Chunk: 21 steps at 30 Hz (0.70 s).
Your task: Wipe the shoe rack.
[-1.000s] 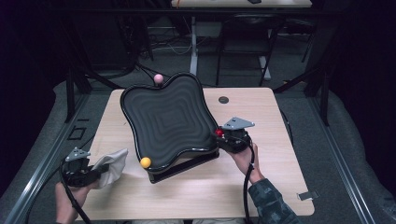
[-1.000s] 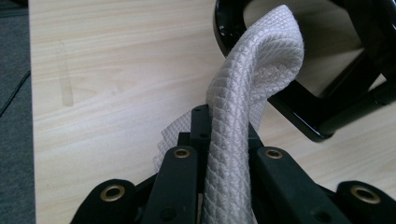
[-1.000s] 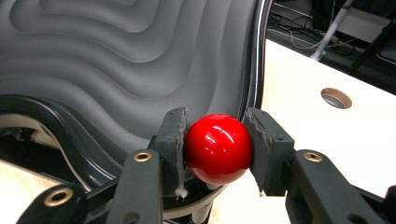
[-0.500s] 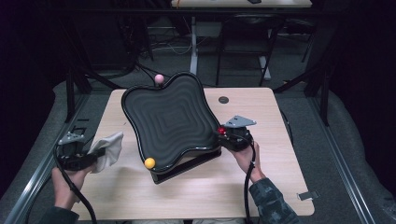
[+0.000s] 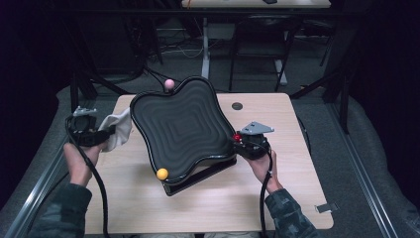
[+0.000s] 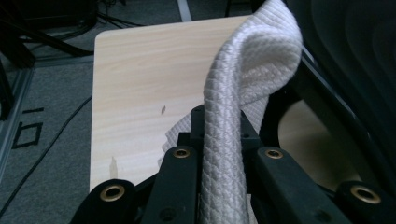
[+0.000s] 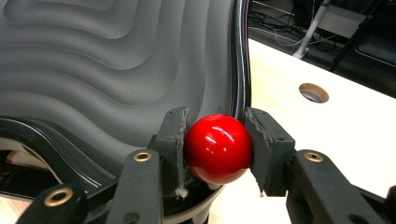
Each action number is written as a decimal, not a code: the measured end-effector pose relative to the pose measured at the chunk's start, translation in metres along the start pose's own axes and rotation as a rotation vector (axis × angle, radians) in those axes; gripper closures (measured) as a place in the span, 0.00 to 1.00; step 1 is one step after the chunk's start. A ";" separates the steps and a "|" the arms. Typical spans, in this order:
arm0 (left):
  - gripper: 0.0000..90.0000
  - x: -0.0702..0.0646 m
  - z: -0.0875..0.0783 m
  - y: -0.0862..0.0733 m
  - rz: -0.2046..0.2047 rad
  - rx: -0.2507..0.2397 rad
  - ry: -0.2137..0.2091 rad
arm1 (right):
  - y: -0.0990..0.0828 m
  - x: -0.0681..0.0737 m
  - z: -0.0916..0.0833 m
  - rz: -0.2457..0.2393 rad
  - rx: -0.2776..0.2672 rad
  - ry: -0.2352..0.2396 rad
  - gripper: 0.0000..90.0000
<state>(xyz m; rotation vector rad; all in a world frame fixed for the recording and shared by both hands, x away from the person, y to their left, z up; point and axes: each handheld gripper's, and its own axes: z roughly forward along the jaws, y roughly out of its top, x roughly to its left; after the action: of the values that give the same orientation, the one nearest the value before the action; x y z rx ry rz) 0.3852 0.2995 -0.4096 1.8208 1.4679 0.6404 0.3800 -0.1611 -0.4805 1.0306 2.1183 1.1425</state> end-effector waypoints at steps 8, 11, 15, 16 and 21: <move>0.92 -0.019 0.022 0.019 0.053 0.022 -0.043 | -0.001 -0.001 0.000 -0.012 -0.006 0.011 0.67; 0.92 -0.029 0.023 0.018 0.092 0.025 -0.047 | -0.002 -0.001 0.001 -0.010 -0.012 0.013 0.67; 0.93 -0.029 0.021 0.014 0.109 0.026 -0.079 | -0.002 -0.001 0.001 -0.012 -0.014 0.019 0.67; 0.93 -0.030 0.020 0.012 0.115 0.024 -0.085 | -0.002 -0.001 0.001 -0.012 -0.011 0.013 0.67; 0.93 -0.035 0.014 0.001 0.158 0.013 -0.126 | -0.002 -0.001 0.001 -0.007 -0.014 0.012 0.67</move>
<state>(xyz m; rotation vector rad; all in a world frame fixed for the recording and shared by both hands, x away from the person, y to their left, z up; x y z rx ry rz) 0.3885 0.2626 -0.4159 1.9641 1.2578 0.5820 0.3801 -0.1622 -0.4825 1.0113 2.1187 1.1607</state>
